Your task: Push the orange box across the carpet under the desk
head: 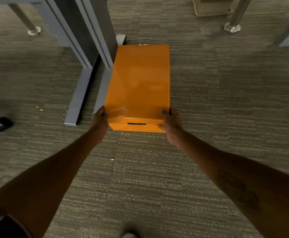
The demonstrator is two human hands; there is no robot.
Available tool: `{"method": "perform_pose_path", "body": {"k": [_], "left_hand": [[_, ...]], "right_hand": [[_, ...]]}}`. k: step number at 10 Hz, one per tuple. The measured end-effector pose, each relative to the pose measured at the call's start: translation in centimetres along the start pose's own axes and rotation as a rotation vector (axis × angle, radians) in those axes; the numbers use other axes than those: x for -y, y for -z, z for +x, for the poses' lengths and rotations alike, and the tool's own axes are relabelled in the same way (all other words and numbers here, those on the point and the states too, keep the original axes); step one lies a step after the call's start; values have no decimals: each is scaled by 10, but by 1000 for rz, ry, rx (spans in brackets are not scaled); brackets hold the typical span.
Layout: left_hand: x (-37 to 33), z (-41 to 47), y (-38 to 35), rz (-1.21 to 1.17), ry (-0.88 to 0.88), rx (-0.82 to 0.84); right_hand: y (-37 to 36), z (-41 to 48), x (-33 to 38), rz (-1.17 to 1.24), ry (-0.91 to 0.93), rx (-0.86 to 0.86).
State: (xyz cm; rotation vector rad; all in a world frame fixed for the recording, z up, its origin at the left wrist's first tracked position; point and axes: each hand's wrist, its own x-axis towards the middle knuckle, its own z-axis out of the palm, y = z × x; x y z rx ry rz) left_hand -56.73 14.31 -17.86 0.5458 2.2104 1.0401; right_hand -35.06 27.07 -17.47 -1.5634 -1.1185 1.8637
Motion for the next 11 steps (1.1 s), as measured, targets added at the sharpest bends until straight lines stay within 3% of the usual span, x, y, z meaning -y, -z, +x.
{"method": "perform_pose_path", "body": {"k": [2,3,6,7,9,11], "left_hand": [[1,10,1,-3,-11,-4],[0,7,0,65,42,-39],[-38,-62,-10,570,-236,39],[-55,-87,-13,666,-225,44],[-87,-147,-17,879,-350,76],[-117,-202,-17,902,-364,50]], "right_hand": [[-2,7,-2,-48,64,17],[1,6,-2,-186,116,16],[22,-32,16,-908,465,89],[29,-57,27,-1029,508,121],[46,-108,50,-1163,536,172],[68,-160,79,-1235,558,205]]}}
